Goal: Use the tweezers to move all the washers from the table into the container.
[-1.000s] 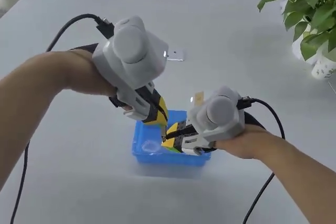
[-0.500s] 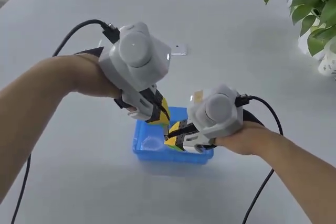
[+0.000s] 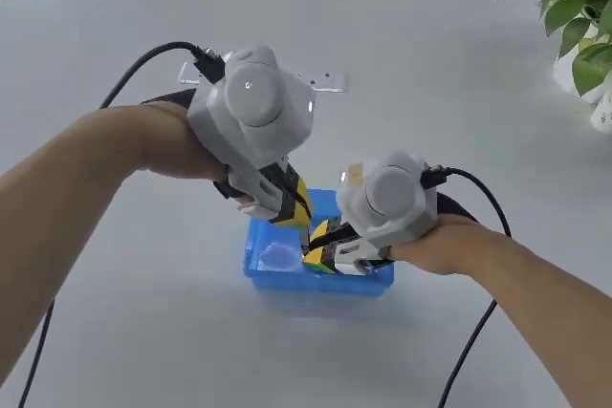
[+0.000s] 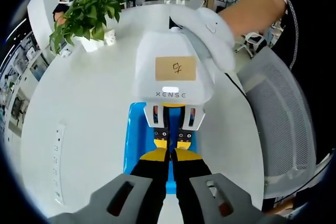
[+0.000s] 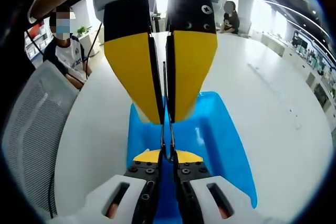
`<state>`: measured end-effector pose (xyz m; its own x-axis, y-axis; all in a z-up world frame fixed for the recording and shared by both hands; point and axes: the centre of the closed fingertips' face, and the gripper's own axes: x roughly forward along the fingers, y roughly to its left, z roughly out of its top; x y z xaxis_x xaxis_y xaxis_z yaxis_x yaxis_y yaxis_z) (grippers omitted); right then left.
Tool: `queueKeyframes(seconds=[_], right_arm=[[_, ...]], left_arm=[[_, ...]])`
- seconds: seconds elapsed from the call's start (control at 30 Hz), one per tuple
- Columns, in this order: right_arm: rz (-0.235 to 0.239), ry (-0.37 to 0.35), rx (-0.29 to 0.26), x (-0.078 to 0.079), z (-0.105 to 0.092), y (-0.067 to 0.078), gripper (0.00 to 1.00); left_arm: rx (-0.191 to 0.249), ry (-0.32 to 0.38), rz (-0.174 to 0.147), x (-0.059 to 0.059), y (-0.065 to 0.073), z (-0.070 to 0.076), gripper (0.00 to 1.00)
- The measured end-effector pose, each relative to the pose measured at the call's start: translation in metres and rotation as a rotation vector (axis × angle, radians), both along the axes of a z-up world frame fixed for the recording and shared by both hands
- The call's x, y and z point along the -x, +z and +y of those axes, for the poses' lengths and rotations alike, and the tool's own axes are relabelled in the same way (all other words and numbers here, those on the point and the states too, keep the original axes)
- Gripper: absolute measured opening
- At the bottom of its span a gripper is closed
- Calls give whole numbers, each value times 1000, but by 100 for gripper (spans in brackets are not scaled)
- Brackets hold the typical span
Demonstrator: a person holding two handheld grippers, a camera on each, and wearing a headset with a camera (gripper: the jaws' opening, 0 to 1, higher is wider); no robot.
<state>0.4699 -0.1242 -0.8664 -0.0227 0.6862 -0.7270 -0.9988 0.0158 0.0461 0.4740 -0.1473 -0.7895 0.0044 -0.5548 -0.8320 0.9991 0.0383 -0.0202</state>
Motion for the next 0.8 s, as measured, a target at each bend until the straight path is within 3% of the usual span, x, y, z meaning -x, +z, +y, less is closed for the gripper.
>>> queueKeyframes(seconds=[0.8], right_arm=[[1, 17, 25, 0, -2, -8, 10]], left_arm=[[6, 1, 6, -2, -7, -2, 7]])
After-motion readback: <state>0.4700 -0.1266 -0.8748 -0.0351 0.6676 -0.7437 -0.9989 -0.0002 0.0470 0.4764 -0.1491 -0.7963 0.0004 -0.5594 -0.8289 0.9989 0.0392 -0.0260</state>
